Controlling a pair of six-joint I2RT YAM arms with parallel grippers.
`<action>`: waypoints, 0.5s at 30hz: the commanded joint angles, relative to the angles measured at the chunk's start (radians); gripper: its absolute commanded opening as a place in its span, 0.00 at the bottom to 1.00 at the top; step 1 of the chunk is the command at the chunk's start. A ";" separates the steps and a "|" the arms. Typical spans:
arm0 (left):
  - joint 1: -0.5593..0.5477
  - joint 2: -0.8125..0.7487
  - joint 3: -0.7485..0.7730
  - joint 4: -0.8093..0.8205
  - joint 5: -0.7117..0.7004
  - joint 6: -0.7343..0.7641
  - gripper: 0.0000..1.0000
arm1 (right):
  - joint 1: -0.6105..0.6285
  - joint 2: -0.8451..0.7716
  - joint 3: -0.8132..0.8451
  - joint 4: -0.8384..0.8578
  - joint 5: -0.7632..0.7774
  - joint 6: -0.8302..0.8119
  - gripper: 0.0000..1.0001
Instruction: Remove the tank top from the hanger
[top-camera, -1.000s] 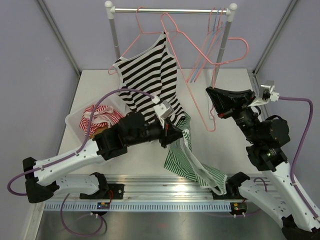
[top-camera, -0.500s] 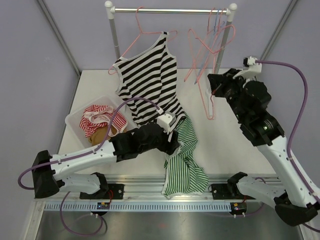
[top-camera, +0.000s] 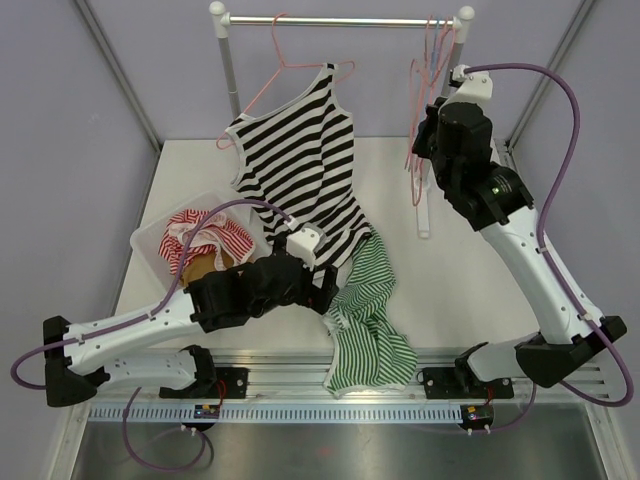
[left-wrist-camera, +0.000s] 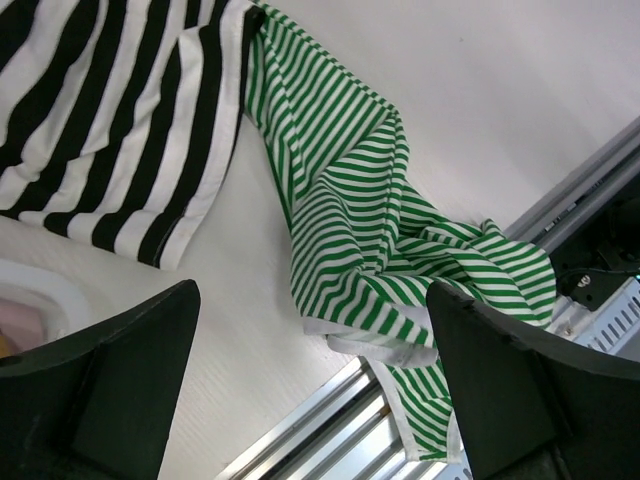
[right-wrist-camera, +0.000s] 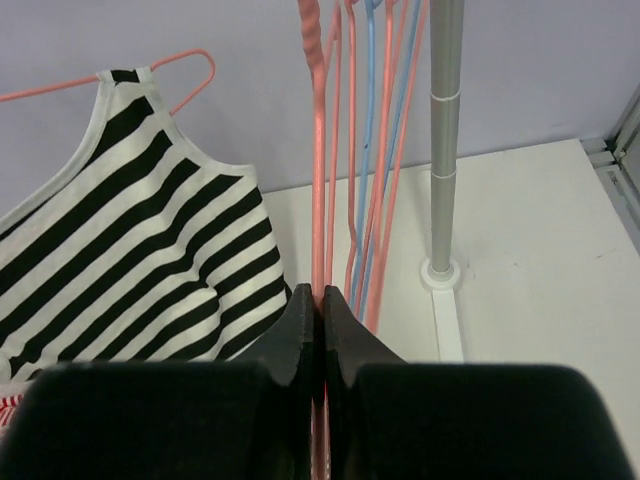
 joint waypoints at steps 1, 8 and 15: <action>-0.005 -0.035 0.052 -0.048 -0.097 -0.018 0.99 | 0.000 0.029 0.102 -0.009 0.006 -0.055 0.00; -0.005 -0.067 0.049 -0.073 -0.103 -0.038 0.99 | -0.041 0.219 0.329 -0.081 -0.175 -0.072 0.00; -0.007 -0.117 0.010 -0.073 -0.097 -0.056 0.99 | -0.115 0.364 0.541 -0.113 -0.238 -0.064 0.00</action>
